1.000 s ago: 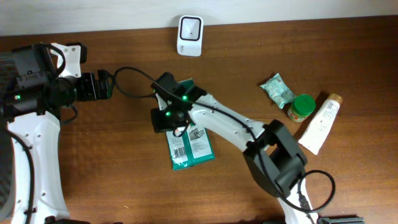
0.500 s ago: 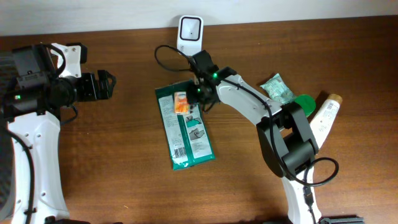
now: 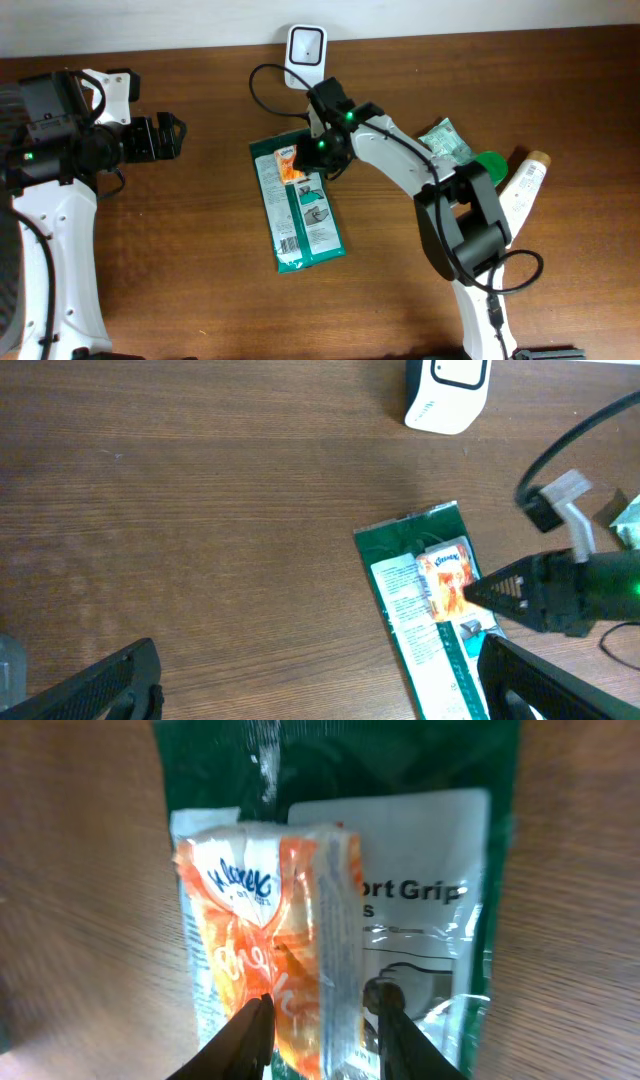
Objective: Scan the item barcode
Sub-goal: 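Hold the orange packet in front of the barcode scanner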
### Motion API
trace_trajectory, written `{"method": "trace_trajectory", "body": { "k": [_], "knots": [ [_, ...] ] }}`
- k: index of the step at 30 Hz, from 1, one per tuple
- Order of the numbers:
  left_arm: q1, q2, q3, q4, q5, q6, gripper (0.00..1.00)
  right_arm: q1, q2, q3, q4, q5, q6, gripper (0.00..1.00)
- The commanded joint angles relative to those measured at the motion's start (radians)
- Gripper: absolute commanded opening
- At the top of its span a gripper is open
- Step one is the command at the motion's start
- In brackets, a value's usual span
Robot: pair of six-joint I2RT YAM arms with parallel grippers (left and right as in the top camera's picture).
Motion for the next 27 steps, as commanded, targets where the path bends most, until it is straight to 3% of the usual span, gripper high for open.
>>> {"method": "trace_trajectory", "body": {
  "k": [1, 3, 5, 7, 9, 13, 16, 21, 27],
  "knots": [
    [0.002, -0.013, 0.007, 0.002, 0.015, 0.013, 0.99, 0.034, 0.051, 0.016, -0.003, 0.009, 0.021, 0.30],
    [0.002, -0.013, 0.007, 0.002, 0.015, 0.013, 0.99, 0.034, 0.055, 0.005, 0.003, 0.014, 0.047, 0.24],
    [0.002, -0.013, 0.007, 0.002, 0.015, 0.013, 0.99, 0.032, 0.056, 0.005, 0.003, 0.021, 0.047, 0.08],
    [0.002, -0.013, 0.007, 0.002, 0.014, 0.013, 0.99, 0.031, 0.056, 0.006, -0.004, 0.011, 0.046, 0.04],
    [0.002, -0.013, 0.007, 0.002, 0.014, 0.013, 0.99, 0.001, 0.021, 0.013, -0.008, -0.157, -0.027, 0.04],
    [0.002, -0.013, 0.007, 0.002, 0.015, 0.013, 0.99, -0.137, -0.114, 0.013, -0.007, -0.771, -0.282, 0.04],
    [0.002, -0.013, 0.007, 0.002, 0.014, 0.013, 0.99, -0.240, -0.120, 0.013, -0.014, -1.151, -0.355, 0.04],
    [0.002, -0.013, 0.007, 0.002, 0.015, 0.013, 0.99, -0.369, -0.153, 0.013, -0.222, -1.151, -0.356, 0.04],
    [0.002, -0.013, 0.007, 0.002, 0.015, 0.013, 0.99, -0.414, -0.249, 0.013, -0.250, -1.151, -0.324, 0.04]
  ]
}}
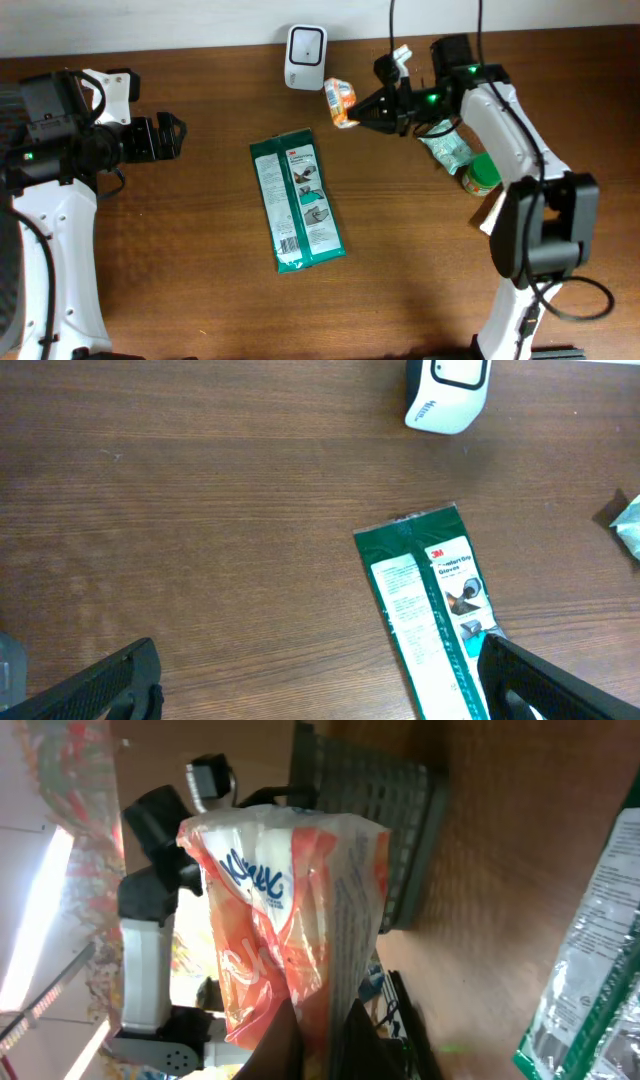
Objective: Scan the item barcode
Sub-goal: 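Hold the orange packet in front of the barcode scanner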
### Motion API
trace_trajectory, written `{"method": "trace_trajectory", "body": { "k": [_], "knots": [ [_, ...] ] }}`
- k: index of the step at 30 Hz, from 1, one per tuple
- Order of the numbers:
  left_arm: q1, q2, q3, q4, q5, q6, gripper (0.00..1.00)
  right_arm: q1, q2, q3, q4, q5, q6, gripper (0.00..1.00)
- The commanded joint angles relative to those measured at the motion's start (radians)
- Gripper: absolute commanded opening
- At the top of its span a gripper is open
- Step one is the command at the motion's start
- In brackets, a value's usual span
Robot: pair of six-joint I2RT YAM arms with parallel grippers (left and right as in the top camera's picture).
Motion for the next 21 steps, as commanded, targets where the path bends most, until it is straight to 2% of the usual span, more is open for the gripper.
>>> {"method": "trace_trajectory", "body": {
  "k": [1, 3, 4, 6, 8, 10, 13, 16, 18, 21],
  "knots": [
    [0.002, -0.013, 0.007, 0.002, 0.015, 0.013, 0.99, -0.005, -0.081, 0.008, -0.003, -0.034, 0.011, 0.04],
    [0.002, -0.013, 0.007, 0.002, 0.015, 0.013, 0.99, -0.005, -0.091, 0.007, -0.003, -0.034, 0.010, 0.04],
    [0.002, -0.013, 0.007, 0.002, 0.014, 0.013, 0.99, 0.003, -0.090, 0.006, -0.003, 0.032, 0.010, 0.04],
    [0.002, -0.013, 0.007, 0.002, 0.015, 0.013, 0.99, 0.049, -0.090, 0.006, -0.004, 0.311, 0.020, 0.04],
    [0.002, -0.013, 0.007, 0.002, 0.014, 0.013, 0.99, 0.137, -0.090, 0.007, 0.002, 0.730, 0.116, 0.04],
    [0.002, -0.013, 0.007, 0.002, 0.014, 0.013, 0.99, 0.195, -0.089, 0.022, 0.000, 0.964, 0.154, 0.04],
    [0.002, -0.013, 0.007, 0.002, 0.014, 0.013, 0.99, 0.246, -0.069, 0.184, 0.014, 1.300, 0.130, 0.04],
    [0.002, -0.013, 0.007, 0.002, 0.015, 0.013, 0.99, 0.359, -0.030, 0.237, 0.309, 1.754, -0.080, 0.04],
    [0.002, -0.013, 0.007, 0.002, 0.014, 0.013, 0.99, 0.404, 0.042, 0.237, 0.552, 1.921, -0.299, 0.04],
    [0.002, -0.013, 0.007, 0.002, 0.015, 0.013, 0.99, 0.413, 0.193, 0.237, 0.859, 1.976, -0.602, 0.04]
  ]
}}
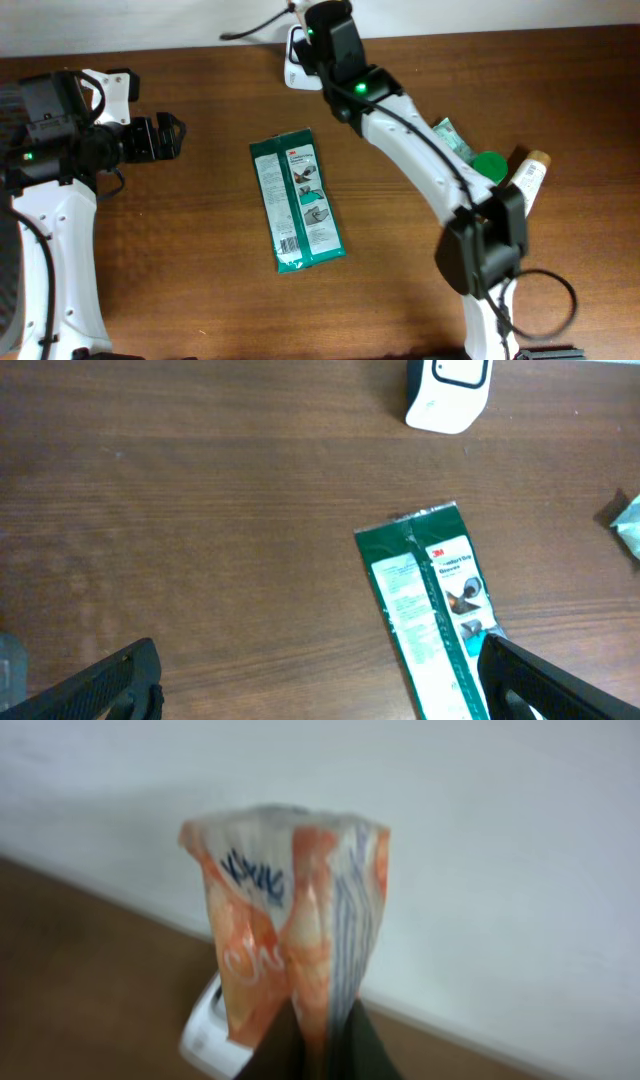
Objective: Scan the item barcode
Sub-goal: 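Hold the orange packet in front of the barcode scanner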
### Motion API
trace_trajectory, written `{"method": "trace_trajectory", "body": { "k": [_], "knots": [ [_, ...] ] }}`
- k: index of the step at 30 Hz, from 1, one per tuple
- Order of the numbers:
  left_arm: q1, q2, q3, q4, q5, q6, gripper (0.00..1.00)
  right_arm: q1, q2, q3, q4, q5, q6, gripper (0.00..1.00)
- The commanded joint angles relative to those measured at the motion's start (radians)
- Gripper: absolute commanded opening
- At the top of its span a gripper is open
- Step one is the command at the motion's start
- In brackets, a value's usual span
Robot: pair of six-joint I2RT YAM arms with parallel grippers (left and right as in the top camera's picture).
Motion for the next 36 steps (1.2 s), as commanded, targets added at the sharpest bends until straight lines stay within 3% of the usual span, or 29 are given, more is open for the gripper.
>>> {"method": "trace_trajectory", "body": {
  "k": [1, 2, 3, 5, 10, 15, 21, 25, 29, 33, 36],
  "knots": [
    [0.002, -0.013, 0.007, 0.003, 0.016, 0.013, 0.99, -0.005, 0.146, 0.002, 0.163, 0.103, -0.342, 0.04],
    [0.002, -0.013, 0.007, 0.003, 0.015, 0.013, 0.99, -0.005, 0.203, 0.002, 0.229, 0.106, -0.470, 0.04],
    [0.002, -0.013, 0.007, 0.003, 0.016, 0.013, 0.99, -0.005, 0.293, 0.002, 0.323, 0.118, -0.694, 0.04],
    [0.002, -0.013, 0.007, 0.003, 0.015, 0.013, 0.99, -0.005, 0.357, 0.002, 0.379, 0.151, -0.799, 0.04],
    [0.002, -0.013, 0.007, 0.003, 0.016, 0.013, 0.99, -0.003, 0.374, 0.002, 0.361, 0.241, -0.805, 0.04],
    [0.002, -0.013, 0.007, 0.003, 0.016, 0.013, 0.99, -0.002, 0.374, 0.002, 0.469, 0.243, -0.805, 0.04],
    [0.002, -0.013, 0.007, 0.003, 0.016, 0.013, 0.99, -0.001, 0.374, 0.002, 0.467, 0.235, -0.767, 0.04],
    [0.002, -0.013, 0.007, 0.003, 0.015, 0.013, 0.99, 0.000, 0.368, 0.002, 0.466, 0.237, -0.677, 0.04],
    [0.002, -0.013, 0.007, 0.003, 0.015, 0.013, 0.99, 0.020, 0.273, 0.002, 0.359, 0.200, -0.472, 0.04],
    [0.002, -0.013, 0.007, 0.003, 0.016, 0.013, 0.99, 0.030, 0.112, 0.002, 0.073, 0.055, -0.124, 0.04],
    [0.002, -0.013, 0.007, 0.003, 0.016, 0.013, 0.99, 0.014, -0.042, 0.003, -0.262, -0.163, 0.182, 0.04]
  ]
}}
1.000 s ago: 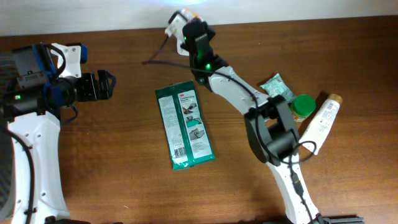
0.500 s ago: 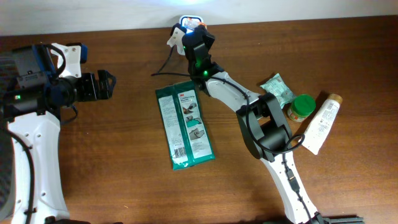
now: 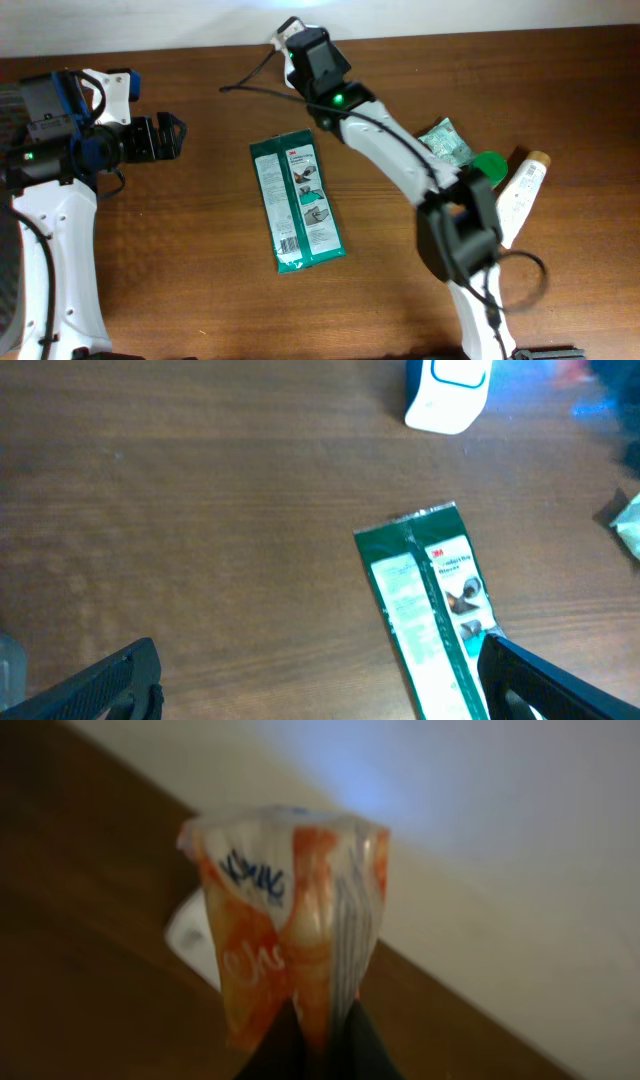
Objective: Scan the item barcode
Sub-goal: 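Hold the orange packet in front of the barcode scanner, then set the orange packet down right of the glove package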
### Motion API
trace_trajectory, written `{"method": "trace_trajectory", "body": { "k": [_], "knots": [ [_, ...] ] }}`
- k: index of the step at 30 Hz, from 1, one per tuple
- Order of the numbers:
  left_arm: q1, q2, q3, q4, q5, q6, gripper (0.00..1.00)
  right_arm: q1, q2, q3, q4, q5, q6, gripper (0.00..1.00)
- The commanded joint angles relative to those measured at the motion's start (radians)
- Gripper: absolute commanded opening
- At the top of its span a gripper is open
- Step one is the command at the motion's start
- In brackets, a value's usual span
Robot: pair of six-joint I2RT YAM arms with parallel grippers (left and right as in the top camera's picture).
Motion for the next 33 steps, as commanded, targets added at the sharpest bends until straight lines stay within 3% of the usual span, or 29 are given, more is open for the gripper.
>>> {"method": "trace_trajectory", "body": {
  "k": [1, 5, 8, 11, 16, 17, 18, 21, 23, 26, 28, 33],
  "knots": [
    [0.002, -0.012, 0.007, 0.005, 0.014, 0.013, 0.99, -0.019, -0.152, 0.008, -0.232, -0.219, 0.364, 0.04],
    [0.002, -0.012, 0.007, 0.005, 0.015, 0.013, 0.99, -0.074, -0.212, 0.008, -0.680, -0.344, 0.497, 0.04],
    [0.002, -0.012, 0.007, 0.005, 0.014, 0.013, 0.99, -0.138, -0.202, -0.049, -0.894, -0.353, 0.546, 0.04],
    [0.002, -0.012, 0.007, 0.005, 0.014, 0.013, 0.99, -0.194, -0.202, -0.227, -0.900, -0.351, 0.545, 0.04],
    [0.002, -0.012, 0.007, 0.005, 0.015, 0.013, 0.99, -0.344, -0.202, -0.495, -0.769, -0.352, 0.545, 0.04],
    [0.002, -0.012, 0.007, 0.005, 0.015, 0.013, 0.99, -0.371, -0.202, -0.511, -0.774, -0.353, 0.545, 0.13],
    [0.002, -0.012, 0.007, 0.005, 0.014, 0.013, 0.99, -0.391, -0.202, -0.511, -0.791, -0.352, 0.537, 0.22],
    [0.002, -0.012, 0.007, 0.005, 0.015, 0.013, 0.99, -0.421, -0.203, -0.471, -0.845, -0.355, 0.510, 0.36],
    [0.002, -0.012, 0.007, 0.005, 0.015, 0.013, 0.99, -0.428, -0.203, -0.362, -0.932, -0.364, 0.490, 0.39],
    [0.002, -0.012, 0.007, 0.005, 0.014, 0.013, 0.99, -0.402, -0.203, -0.123, -1.058, -0.620, 0.397, 0.41],
    [0.002, -0.012, 0.007, 0.005, 0.015, 0.013, 0.99, -0.383, -0.203, -0.090, -1.042, -0.746, 0.398, 0.54],
    [0.002, -0.012, 0.007, -0.015, 0.140, 0.008, 0.99, -0.289, -0.201, -0.146, -0.974, -0.790, 0.436, 0.58]
  ]
}}
